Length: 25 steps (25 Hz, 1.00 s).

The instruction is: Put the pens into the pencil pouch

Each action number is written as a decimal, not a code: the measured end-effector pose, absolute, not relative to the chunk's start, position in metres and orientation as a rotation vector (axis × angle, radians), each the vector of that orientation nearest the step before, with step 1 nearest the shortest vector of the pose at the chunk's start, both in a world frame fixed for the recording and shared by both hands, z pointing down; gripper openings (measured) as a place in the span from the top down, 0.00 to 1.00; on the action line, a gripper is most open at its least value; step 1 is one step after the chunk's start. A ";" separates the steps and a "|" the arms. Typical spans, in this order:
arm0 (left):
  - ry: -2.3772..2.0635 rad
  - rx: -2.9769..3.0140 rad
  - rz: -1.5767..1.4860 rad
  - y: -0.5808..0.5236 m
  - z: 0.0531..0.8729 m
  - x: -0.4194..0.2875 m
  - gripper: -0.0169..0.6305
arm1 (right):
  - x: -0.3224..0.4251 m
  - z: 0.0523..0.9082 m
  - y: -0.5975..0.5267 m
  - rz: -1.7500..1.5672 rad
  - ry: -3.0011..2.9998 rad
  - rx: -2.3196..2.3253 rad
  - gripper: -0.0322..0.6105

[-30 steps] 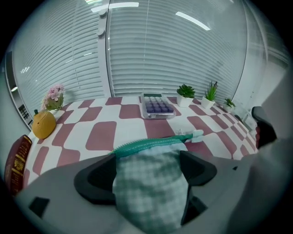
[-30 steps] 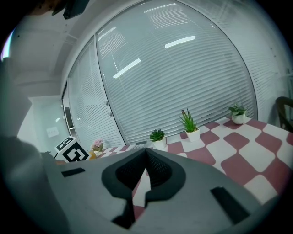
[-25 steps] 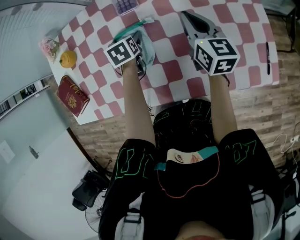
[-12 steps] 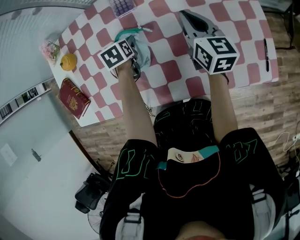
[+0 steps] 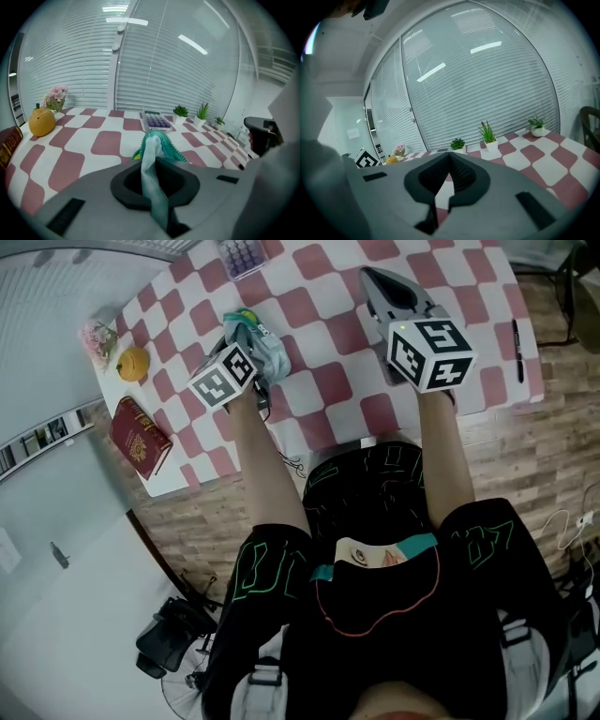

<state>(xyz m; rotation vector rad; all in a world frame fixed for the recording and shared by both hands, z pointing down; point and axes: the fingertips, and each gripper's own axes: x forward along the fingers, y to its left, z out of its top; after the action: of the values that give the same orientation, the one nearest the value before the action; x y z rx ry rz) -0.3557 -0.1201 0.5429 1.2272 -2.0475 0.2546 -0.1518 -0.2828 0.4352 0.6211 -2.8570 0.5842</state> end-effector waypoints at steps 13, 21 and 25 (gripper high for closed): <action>-2.385 1.354 -0.131 -0.111 0.443 -0.334 0.93 | -0.139 0.391 -0.277 0.435 -2.936 0.575 0.95; -2.488 1.540 -0.164 -0.127 0.370 -0.323 0.93 | -0.126 0.353 -0.281 0.313 -3.014 0.561 0.95; -2.514 1.696 -0.144 -0.138 0.336 -0.308 0.93 | -0.116 0.333 -0.287 0.264 -3.057 0.591 0.95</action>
<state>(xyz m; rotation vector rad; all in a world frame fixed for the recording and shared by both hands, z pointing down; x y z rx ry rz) -0.3078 -0.1385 0.3357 1.6964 -2.5140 -0.1437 -0.1162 -0.2867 0.3326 0.5914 -3.0572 0.2643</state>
